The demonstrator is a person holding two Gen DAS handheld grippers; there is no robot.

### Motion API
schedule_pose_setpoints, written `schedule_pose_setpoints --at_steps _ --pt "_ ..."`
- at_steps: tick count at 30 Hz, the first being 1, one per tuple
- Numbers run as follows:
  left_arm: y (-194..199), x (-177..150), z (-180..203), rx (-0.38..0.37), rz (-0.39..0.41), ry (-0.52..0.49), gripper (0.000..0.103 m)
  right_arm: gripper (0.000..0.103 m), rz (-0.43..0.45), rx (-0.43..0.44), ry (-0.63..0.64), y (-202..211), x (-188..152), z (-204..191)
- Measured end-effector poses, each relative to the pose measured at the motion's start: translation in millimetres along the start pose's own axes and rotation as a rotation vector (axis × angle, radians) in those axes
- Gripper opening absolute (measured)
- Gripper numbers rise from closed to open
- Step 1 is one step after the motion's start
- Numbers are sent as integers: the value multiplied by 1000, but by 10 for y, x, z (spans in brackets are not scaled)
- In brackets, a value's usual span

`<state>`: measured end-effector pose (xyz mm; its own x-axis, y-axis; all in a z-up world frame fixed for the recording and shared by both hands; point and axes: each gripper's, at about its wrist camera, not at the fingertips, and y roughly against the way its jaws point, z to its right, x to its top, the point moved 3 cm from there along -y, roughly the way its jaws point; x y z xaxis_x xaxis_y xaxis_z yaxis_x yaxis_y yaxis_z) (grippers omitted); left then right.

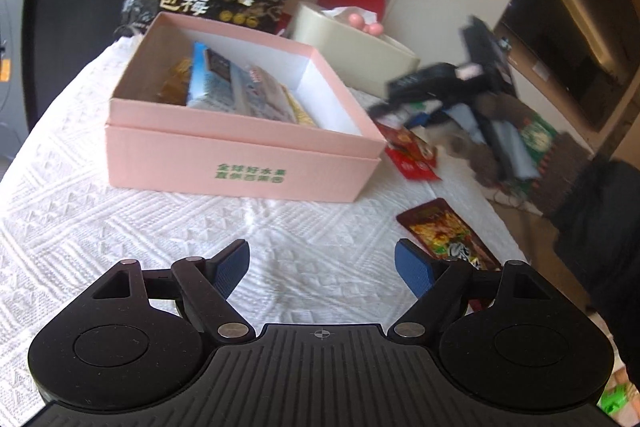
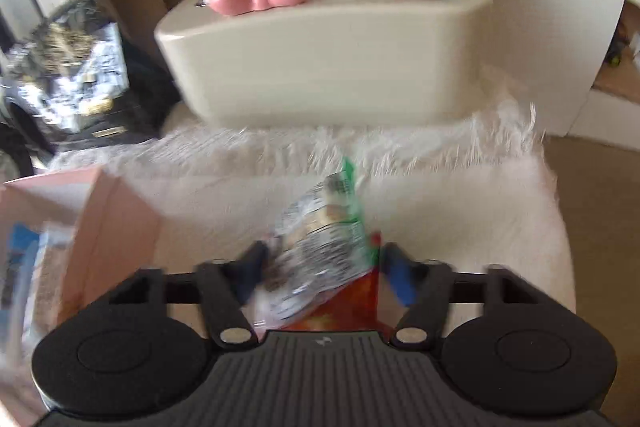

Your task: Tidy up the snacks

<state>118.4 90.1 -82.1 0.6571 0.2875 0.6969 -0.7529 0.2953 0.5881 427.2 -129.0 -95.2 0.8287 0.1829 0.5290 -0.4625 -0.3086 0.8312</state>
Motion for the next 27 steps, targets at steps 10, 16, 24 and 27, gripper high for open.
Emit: schedule_pose_setpoints --at_steps 10,16,24,27 --pt "-51 -57 132 -50 -28 -6 84 26 -73 263 2 845 -928 -82" --pt "-31 -106 285 -58 -53 -44 84 24 -144 434 62 1106 -1429 -464" --pt "50 -193 399 -54 -68 -95 84 71 61 217 300 1491 -1638 -671" --pt "68 -201 385 -48 -67 -95 84 71 88 145 341 1455 -1714 -645"
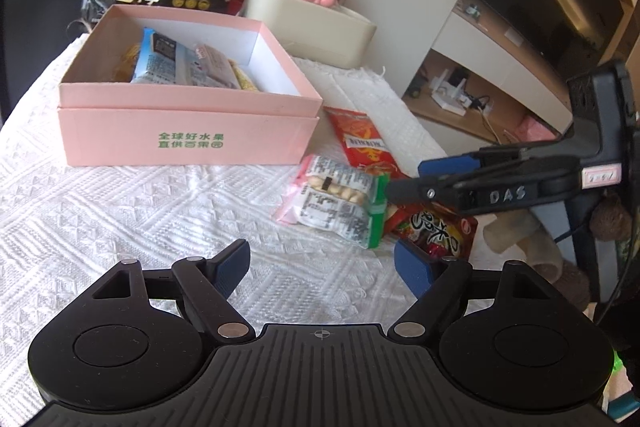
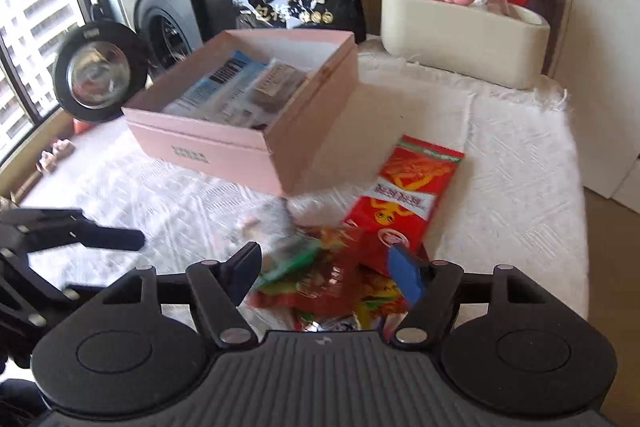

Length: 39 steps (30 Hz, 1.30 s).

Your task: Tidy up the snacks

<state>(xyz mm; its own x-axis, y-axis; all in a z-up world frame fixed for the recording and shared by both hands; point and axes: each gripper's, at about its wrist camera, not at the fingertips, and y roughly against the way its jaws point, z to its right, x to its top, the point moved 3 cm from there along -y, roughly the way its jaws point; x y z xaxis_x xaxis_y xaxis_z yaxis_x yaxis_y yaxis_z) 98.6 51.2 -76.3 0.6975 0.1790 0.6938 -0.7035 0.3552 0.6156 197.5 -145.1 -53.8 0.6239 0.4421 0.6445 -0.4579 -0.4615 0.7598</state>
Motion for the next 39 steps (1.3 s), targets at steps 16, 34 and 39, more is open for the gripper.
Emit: schedule_pose_setpoints --at_steps 16,34,39 --pt "313 -98 -486 144 25 125 81 59 -2 206 26 -184 -237 -517" --pt "532 -99 -737 170 93 245 74 25 71 105 41 -474 90 -848" --pt "486 -106 -732 160 83 250 74 25 48 205 76 -389 -32 -1085"
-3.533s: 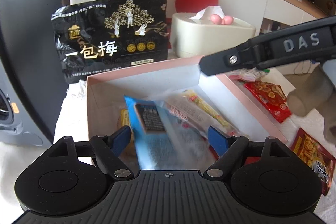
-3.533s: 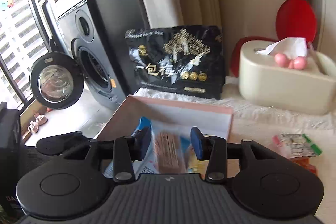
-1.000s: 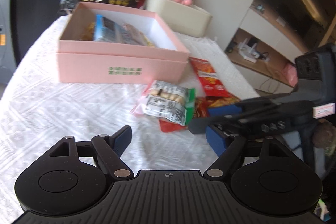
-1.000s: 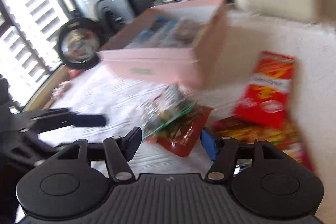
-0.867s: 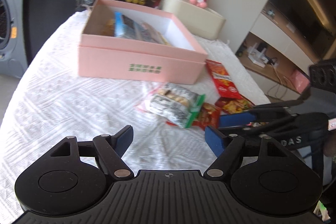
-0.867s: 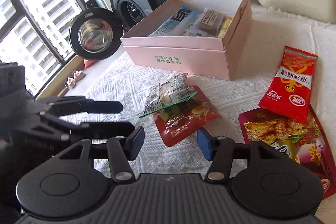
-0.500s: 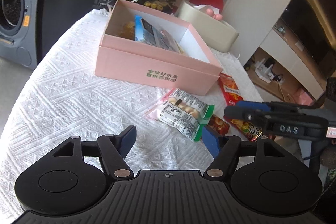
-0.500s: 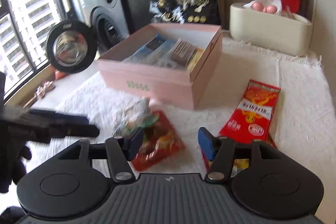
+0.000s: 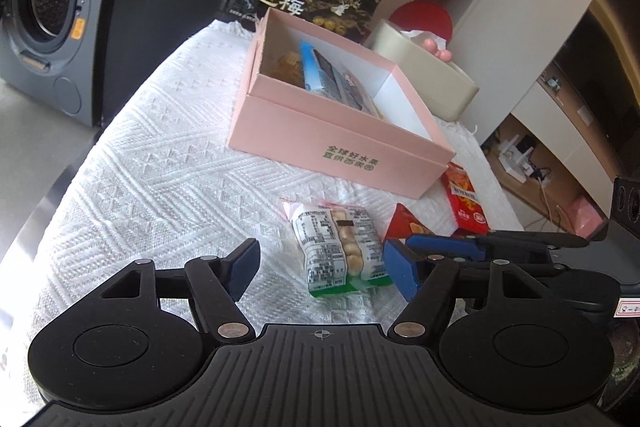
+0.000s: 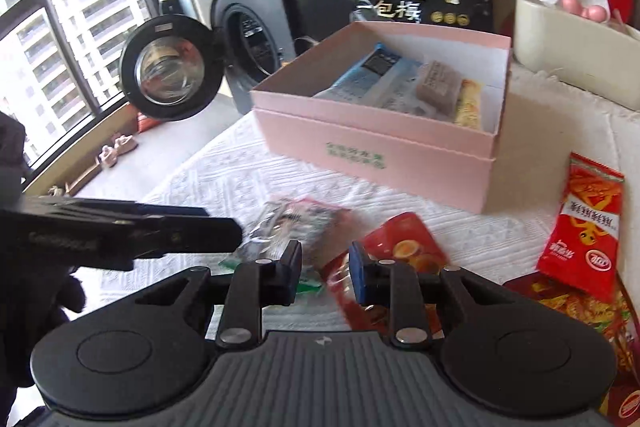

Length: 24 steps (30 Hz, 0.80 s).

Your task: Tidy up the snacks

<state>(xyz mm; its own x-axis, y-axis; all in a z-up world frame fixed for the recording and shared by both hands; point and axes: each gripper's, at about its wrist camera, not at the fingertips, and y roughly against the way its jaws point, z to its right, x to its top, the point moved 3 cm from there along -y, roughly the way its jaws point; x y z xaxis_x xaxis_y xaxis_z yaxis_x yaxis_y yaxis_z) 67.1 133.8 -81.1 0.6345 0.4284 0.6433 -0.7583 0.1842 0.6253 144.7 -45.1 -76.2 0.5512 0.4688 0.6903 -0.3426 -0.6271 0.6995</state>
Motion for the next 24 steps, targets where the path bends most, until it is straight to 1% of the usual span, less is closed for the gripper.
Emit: schedule_pose_setpoints --at_steps 1,2,3,4,5,6,7,8,9,14,17,20,24 --pt "-14 -5 16 -2 -5 -5 74 26 9 -15 14 23 -14 -7" --pt "-35 -12 37 -4 -12 -13 74 26 22 -51 32 53 -34 -6" --pt "-58 -15 58 -4 -18 -22 74 30 29 -89 48 75 -55 6" --pt "-81 -12 84 -5 -23 -31 74 38 36 -132 64 104 -88 30" --pt "-110 -10 113 -5 -28 -44 74 43 42 -166 72 129 -120 78" --pt "-138 -1 149 -5 -31 -56 74 53 45 -194 72 150 -156 124" --pt "-167 4 192 -6 -34 -70 74 58 46 -216 69 171 -194 170" --pt "-196 9 236 -6 -37 -87 74 60 49 -232 63 195 -231 216" --pt "-227 13 288 -2 -39 -109 74 63 56 -241 55 227 -263 260" --pt "-364 -35 561 45 -53 -255 74 64 87 -331 1 353 -393 497" --pt "-426 -79 628 83 -62 -330 74 65 122 -352 -22 396 -461 584" --pt "-423 -83 542 109 -71 -322 74 66 149 -382 -14 389 -517 578" --pt "-355 -38 344 205 -60 -328 74 68 148 -411 20 346 -514 531"
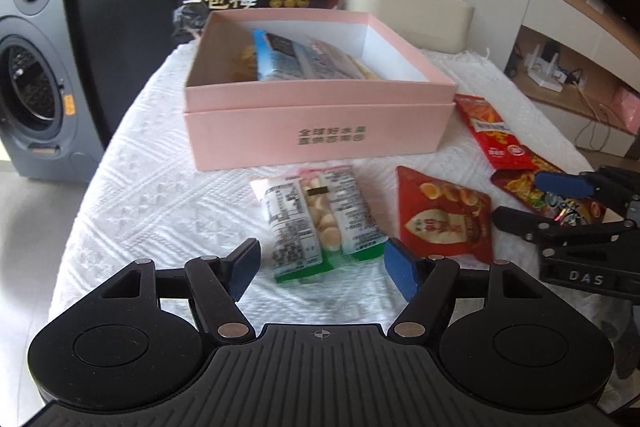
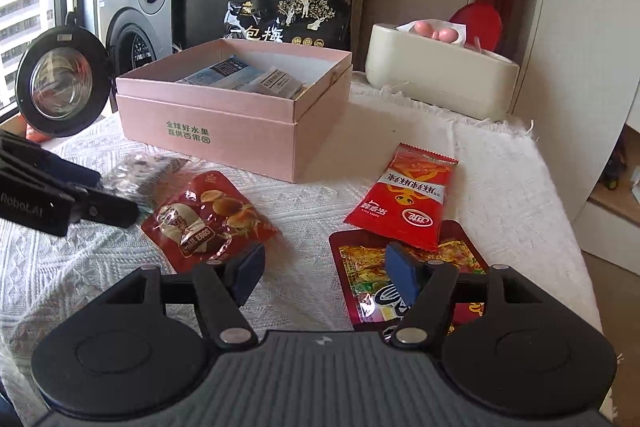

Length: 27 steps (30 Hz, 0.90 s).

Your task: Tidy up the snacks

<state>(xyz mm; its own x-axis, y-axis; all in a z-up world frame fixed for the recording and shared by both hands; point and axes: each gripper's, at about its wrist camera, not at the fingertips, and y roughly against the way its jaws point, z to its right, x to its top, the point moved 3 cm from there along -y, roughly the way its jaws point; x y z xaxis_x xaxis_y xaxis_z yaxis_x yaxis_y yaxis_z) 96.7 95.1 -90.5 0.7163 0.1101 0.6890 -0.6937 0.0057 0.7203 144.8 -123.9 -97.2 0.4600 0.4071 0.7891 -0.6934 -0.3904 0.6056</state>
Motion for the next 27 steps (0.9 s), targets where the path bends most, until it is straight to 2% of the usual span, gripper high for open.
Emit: schedule_pose_setpoints --at_steps 3,7,12,15,18,22,25,27 --pt "24 -14 -174 47 -9 27 74 68 4 3 -10 3 -1 13" --pt "86 11 -288 52 6 72 74 70 5 1 -18 1 -2 19" --pt "160 73 -146 -81 23 79 74 71 5 -3 -19 -1 -6 15" --pt "193 48 -19 -124 35 30 74 71 2 -13 -17 -10 -8 5" --pt "157 6 72 -142 14 -7 74 72 1 -29 -7 -10 -17 -14" --pt "189 40 93 -139 40 6 74 72 2 -26 -10 -14 -18 -9" --pt "193 184 -13 -104 82 83 74 73 2 -28 -12 -10 -20 -7" --pt "109 278 -26 -79 91 86 74 73 1 -28 -11 -10 -20 -9"
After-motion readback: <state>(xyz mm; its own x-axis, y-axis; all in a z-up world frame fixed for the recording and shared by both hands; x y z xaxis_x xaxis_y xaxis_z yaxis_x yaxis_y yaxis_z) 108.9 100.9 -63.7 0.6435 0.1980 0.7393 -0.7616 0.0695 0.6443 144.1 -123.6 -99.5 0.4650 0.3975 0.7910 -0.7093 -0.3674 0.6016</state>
